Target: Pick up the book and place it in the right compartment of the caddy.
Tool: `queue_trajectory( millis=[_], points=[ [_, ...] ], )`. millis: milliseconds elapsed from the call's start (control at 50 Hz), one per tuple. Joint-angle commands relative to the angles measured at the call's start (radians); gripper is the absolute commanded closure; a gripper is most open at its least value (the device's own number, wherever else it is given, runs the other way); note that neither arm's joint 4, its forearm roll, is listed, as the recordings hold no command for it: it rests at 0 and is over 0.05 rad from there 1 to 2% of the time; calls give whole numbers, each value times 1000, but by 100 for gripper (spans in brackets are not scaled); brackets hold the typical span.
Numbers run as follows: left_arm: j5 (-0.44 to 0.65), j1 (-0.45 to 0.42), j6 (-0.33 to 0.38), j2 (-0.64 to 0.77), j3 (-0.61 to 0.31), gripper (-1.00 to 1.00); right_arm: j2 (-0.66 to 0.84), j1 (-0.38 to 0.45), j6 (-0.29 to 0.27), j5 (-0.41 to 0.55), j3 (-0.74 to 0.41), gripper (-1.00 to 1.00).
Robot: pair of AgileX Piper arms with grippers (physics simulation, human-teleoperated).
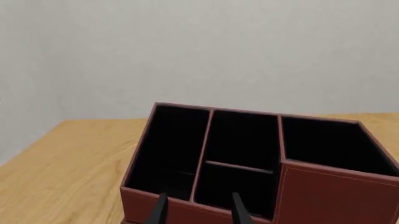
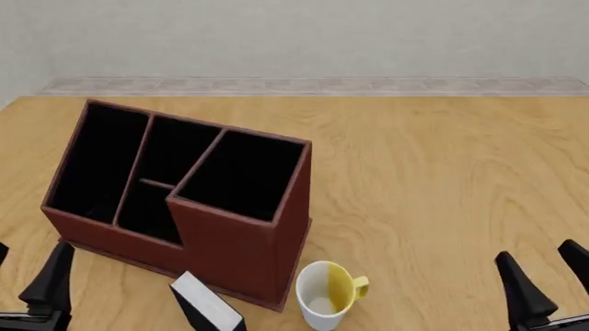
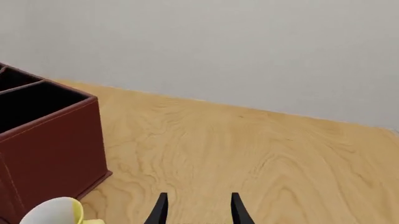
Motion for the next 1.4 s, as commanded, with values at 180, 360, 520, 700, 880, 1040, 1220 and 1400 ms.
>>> queue_trajectory(
  millis=[180,360,520,700,880,1040,1220,1400],
  points=[
    [-16,5,17,-1,-1,-100,9,247,-59,235,-122,-100],
    [-19,2,23,-1,-9,-100,45,345,-92,256,-132,-100],
    [-29,6,22,-1,-5,-100,101,440,-101,256,-153,-100],
    [-29,16,23,-1,-16,-100,228,578,-110,189,-161,-100],
    [-36,8,26,-1,-28,-100,364,675,-94,92,-176,-100],
    [-46,23,43,-2,-35,-100,489,742,-91,41,-229,-100],
    [-42,21,58,-2,-47,-100,599,809,-69,-3,-253,-100],
    [-40,56,65,-2,-75,-100,718,868,-84,-10,-301,-100]
  ],
)
